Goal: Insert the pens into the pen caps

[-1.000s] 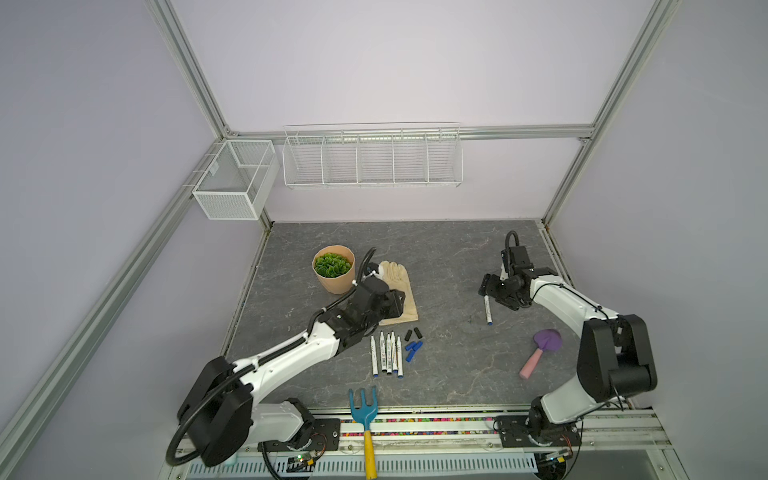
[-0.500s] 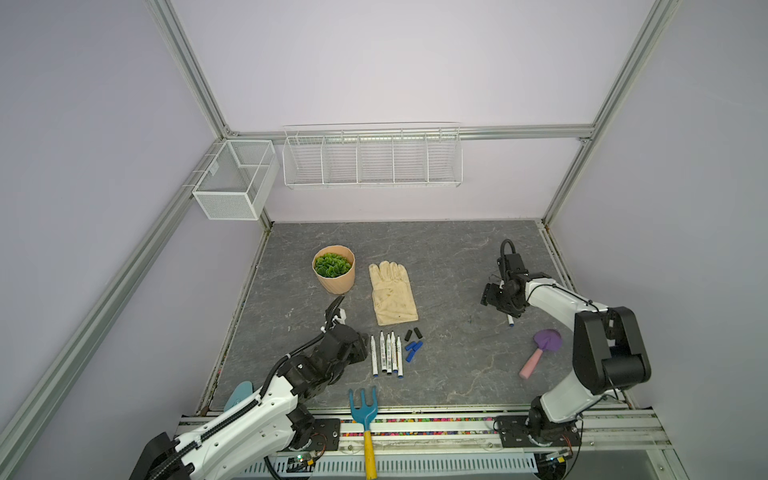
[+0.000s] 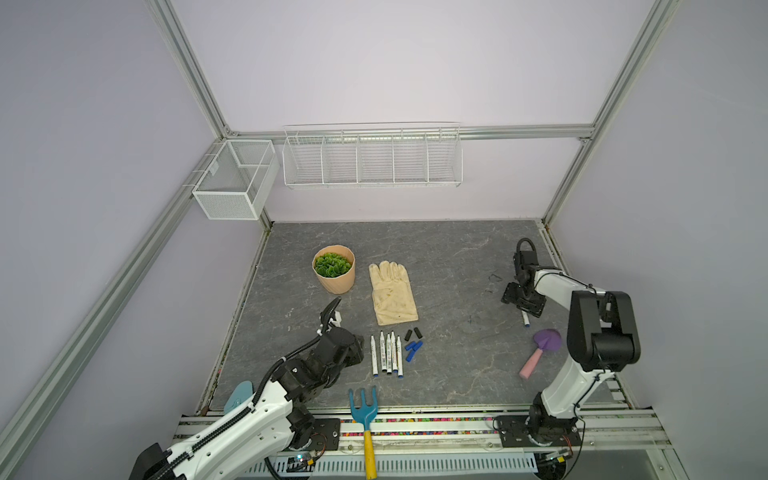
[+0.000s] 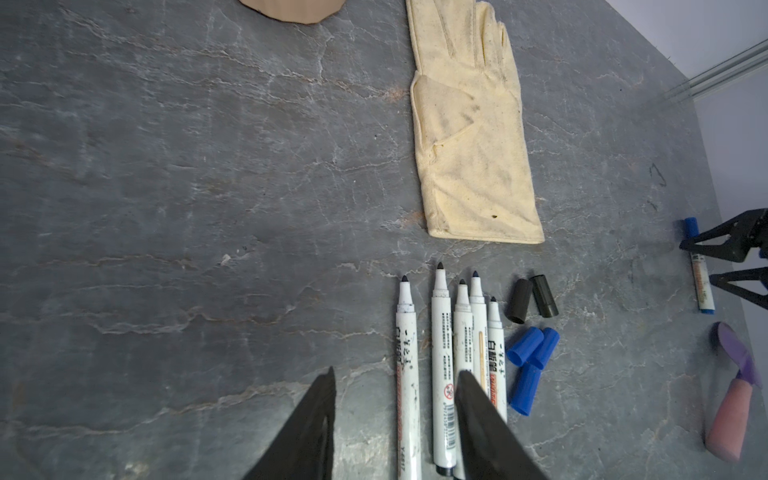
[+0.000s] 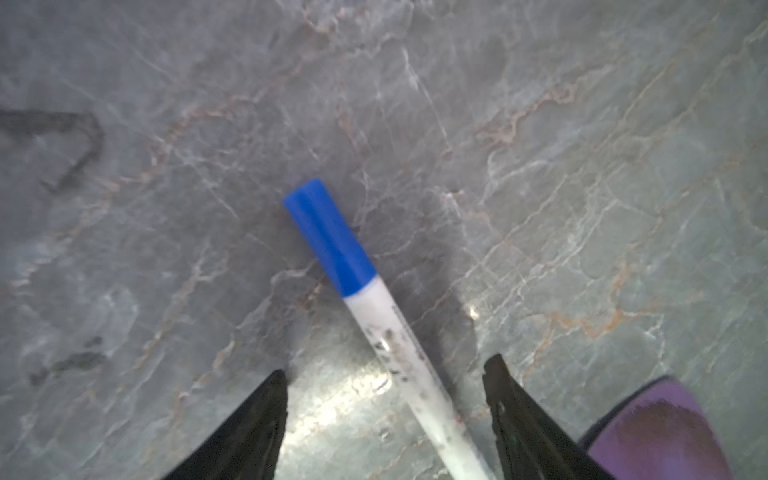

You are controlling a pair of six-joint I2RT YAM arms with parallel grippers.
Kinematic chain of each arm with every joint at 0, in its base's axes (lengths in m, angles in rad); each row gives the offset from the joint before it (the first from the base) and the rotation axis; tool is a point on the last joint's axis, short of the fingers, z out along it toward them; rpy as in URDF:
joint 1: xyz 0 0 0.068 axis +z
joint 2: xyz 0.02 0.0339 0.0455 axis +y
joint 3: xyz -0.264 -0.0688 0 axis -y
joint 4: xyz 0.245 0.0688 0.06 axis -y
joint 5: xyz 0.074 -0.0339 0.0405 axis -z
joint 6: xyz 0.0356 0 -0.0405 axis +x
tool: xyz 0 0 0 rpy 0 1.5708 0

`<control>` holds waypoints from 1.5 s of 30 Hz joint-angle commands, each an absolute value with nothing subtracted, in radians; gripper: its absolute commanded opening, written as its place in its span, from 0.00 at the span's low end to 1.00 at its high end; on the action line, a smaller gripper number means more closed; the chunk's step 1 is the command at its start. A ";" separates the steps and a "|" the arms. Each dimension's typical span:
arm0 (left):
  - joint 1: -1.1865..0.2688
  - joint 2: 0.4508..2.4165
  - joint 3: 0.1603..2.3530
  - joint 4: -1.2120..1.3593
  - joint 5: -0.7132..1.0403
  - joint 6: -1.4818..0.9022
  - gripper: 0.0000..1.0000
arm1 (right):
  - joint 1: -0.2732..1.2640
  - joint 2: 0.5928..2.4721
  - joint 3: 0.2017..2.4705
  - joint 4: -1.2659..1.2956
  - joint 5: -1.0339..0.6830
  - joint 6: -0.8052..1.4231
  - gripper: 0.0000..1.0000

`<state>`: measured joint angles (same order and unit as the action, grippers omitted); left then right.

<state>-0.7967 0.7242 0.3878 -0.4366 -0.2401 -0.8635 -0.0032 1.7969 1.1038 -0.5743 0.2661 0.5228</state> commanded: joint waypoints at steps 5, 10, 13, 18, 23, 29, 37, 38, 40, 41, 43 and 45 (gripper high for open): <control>-0.792 0.707 0.403 -0.490 -0.267 -0.884 0.47 | 0.000 1.811 1.094 -0.625 0.215 0.501 0.74; -0.793 0.703 0.389 -0.497 -0.259 -0.887 0.47 | 0.000 1.815 1.096 -0.641 0.220 0.494 0.72; -0.792 0.701 0.384 -0.500 -0.258 -0.888 0.47 | 0.001 1.818 1.097 -0.641 0.221 0.496 0.72; -0.793 0.701 0.382 -0.512 -0.244 -0.894 0.46 | 0.000 1.802 1.097 -0.649 0.228 0.503 0.72; -0.792 0.706 0.381 -0.522 -0.230 -0.890 0.47 | 0.019 1.732 1.096 -0.675 0.279 0.535 0.74; -0.795 0.746 0.383 -0.518 -0.197 -0.888 0.49 | 0.040 1.617 1.084 -0.704 0.319 0.587 0.76; -0.802 0.837 0.392 -0.461 -0.143 -0.869 0.52 | 0.183 1.534 1.169 -0.735 0.300 0.532 0.76; -0.802 0.852 0.395 -0.452 -0.136 -0.864 0.52 | 0.198 1.528 1.176 -0.732 0.296 0.526 0.75; -0.802 0.887 0.408 -0.436 -0.124 -0.855 0.53 | 0.238 1.517 1.185 -0.725 0.284 0.520 0.75; -0.804 0.907 0.416 -0.430 -0.118 -0.852 0.53 | 0.248 1.512 1.189 -0.723 0.276 0.518 0.75; -0.806 0.947 0.432 -0.417 -0.110 -0.846 0.53 | 0.258 1.505 1.195 -0.722 0.268 0.516 0.74; -0.810 0.989 0.451 -0.414 -0.106 -0.839 0.53 | 0.261 1.498 1.194 -0.717 0.261 0.509 0.74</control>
